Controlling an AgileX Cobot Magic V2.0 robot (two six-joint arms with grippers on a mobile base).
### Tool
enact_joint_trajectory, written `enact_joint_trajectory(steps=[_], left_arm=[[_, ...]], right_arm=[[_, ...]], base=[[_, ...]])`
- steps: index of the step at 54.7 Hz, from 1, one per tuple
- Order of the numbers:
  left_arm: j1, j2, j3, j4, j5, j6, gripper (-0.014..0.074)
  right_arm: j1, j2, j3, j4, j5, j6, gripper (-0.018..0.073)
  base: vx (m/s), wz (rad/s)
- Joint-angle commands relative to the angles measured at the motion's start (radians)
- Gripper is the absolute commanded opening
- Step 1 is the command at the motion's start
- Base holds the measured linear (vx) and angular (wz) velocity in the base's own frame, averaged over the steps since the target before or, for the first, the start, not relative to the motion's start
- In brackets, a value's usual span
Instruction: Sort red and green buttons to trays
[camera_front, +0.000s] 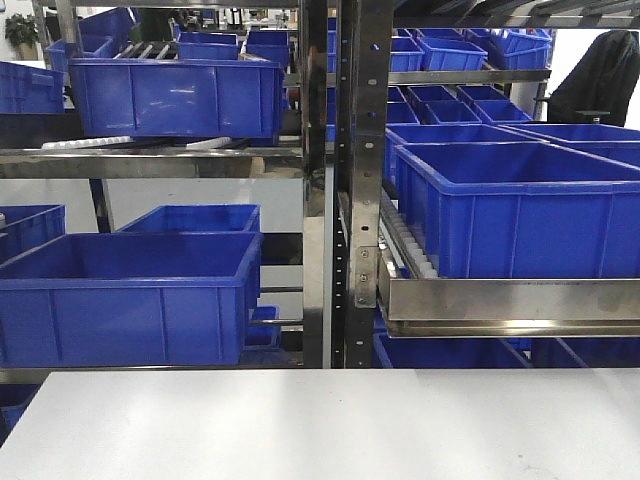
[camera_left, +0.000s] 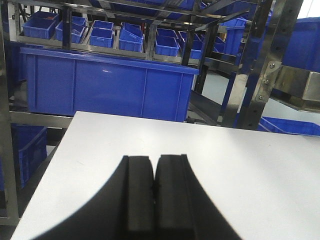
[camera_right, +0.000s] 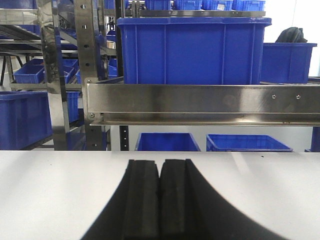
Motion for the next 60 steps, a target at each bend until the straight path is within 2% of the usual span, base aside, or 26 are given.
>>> enact_joint_trajectory(steps=[1,35,46,60], left_arm=[[0.003,-0.005,-0.023,-0.007,-0.086,-0.010,0.0057],[0.003,-0.005,-0.023,-0.007,-0.086,-0.010,0.0057],[0.003,-0.005,-0.023,-0.007,-0.117,-0.010,0.0057],[0.003,-0.005,-0.023,-0.008,-0.145,-0.011,0.0057]], right_arm=[[-0.005,-0.007,0.013,-0.009,-0.083,-0.003,-0.0009],[-0.005,-0.007,0.013,-0.009,-0.083,-0.003,-0.0009],[-0.005,-0.007,0.013,-0.016,-0.086,-0.015,-0.0009],[-0.005,-0.007,0.013,-0.008,-0.232,-0.014,-0.0009]], base=[[0.00,0.00],[0.00,0.00],[0.00,0.00],[0.00,0.00]])
